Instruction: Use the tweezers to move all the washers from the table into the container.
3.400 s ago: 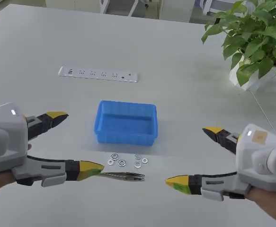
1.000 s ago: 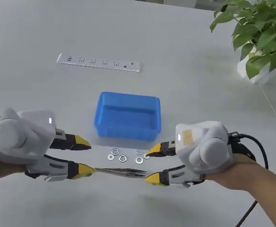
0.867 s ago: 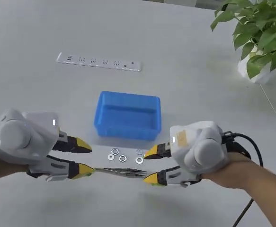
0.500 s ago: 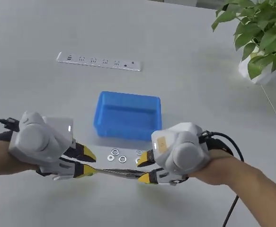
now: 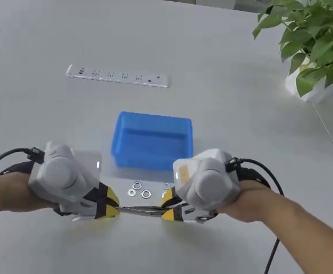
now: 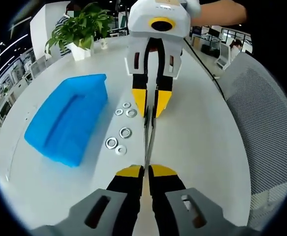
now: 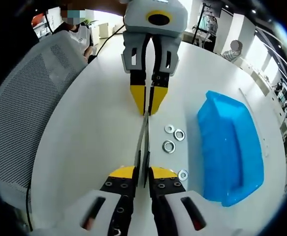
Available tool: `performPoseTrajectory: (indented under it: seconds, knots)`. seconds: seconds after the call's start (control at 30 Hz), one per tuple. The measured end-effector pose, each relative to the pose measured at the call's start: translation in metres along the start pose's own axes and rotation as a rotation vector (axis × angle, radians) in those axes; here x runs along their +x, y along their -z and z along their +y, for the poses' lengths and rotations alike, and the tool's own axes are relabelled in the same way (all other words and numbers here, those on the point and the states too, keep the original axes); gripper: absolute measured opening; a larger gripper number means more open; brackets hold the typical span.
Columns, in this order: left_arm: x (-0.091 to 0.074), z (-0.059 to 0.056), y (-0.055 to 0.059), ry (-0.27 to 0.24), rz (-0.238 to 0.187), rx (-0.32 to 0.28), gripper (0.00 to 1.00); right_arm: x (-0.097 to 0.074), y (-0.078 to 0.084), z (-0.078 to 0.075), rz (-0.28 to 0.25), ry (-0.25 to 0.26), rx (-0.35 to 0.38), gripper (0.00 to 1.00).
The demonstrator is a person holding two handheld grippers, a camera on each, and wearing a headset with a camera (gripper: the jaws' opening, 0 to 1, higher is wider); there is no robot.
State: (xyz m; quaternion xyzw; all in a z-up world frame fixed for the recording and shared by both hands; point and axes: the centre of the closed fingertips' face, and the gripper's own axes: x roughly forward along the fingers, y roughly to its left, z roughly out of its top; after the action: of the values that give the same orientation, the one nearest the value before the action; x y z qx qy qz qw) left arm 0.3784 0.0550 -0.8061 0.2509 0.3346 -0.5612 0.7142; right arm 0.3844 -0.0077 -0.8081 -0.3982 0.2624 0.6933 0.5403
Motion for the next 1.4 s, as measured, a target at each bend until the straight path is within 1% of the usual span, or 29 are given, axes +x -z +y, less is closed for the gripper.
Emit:
performPoseTrajectory:
  seconds: [0.1, 0.23, 0.3, 0.37, 0.4, 0.43, 0.5, 0.53, 0.63, 0.67, 0.87, 0.93, 1.0, 1.17, 1.27, 1.4]
  knots:
    - [0.001, 0.003, 0.0, 0.001, -0.008, 0.003, 0.07, 0.001, 0.0, 0.0, -0.004, -0.002, 0.005, 0.12]
    - [0.002, 0.003, 0.0, 0.011, -0.012, 0.009, 0.06, 0.0, 0.0, 0.0, -0.007, -0.004, 0.009, 0.11]
    - [0.0, -0.002, -0.002, 0.021, -0.009, 0.007, 0.06, 0.0, 0.0, 0.001, -0.006, -0.004, 0.011, 0.11]
    - [0.001, -0.002, -0.001, 0.023, -0.003, 0.023, 0.06, 0.0, -0.001, 0.001, -0.006, -0.004, 0.014, 0.11]
    - [0.0, -0.005, -0.003, 0.026, 0.0, 0.023, 0.06, 0.0, -0.001, 0.001, -0.007, -0.003, 0.016, 0.11]
    - [-0.001, -0.006, -0.004, 0.027, 0.0, 0.026, 0.05, 0.001, -0.001, 0.001, -0.008, -0.003, 0.018, 0.11]
    - [-0.003, -0.006, -0.004, 0.029, 0.002, 0.025, 0.05, 0.001, -0.001, 0.001, -0.01, -0.004, 0.02, 0.11]
    - [-0.005, -0.007, -0.004, 0.037, 0.002, 0.015, 0.05, 0.001, -0.001, 0.002, -0.01, -0.004, 0.023, 0.11]
    - [-0.011, -0.007, -0.006, 0.035, -0.001, 0.01, 0.05, 0.001, -0.003, 0.004, -0.011, -0.009, 0.026, 0.11]
    - [-0.015, -0.009, -0.01, 0.032, -0.002, 0.012, 0.05, 0.001, -0.004, 0.004, -0.014, -0.009, 0.027, 0.11]
    - [-0.025, -0.014, -0.017, 0.035, -0.001, 0.036, 0.05, 0.002, -0.01, 0.008, -0.024, -0.015, 0.025, 0.12]
    - [-0.028, -0.014, -0.02, 0.033, 0.003, 0.044, 0.05, 0.002, -0.013, 0.008, -0.032, -0.016, 0.025, 0.13]
    - [-0.03, -0.014, -0.02, 0.029, 0.02, 0.063, 0.05, 0.003, -0.015, 0.009, -0.039, -0.018, 0.024, 0.13]
    - [-0.036, -0.014, -0.029, 0.026, 0.018, 0.072, 0.05, 0.003, -0.019, 0.009, -0.044, -0.021, 0.021, 0.14]
    - [-0.04, -0.015, -0.039, 0.024, 0.002, 0.076, 0.05, 0.003, -0.022, 0.009, -0.053, -0.017, 0.022, 0.14]
    - [-0.043, -0.015, -0.051, 0.019, -0.011, 0.087, 0.05, 0.001, -0.025, 0.009, -0.059, -0.011, 0.027, 0.14]
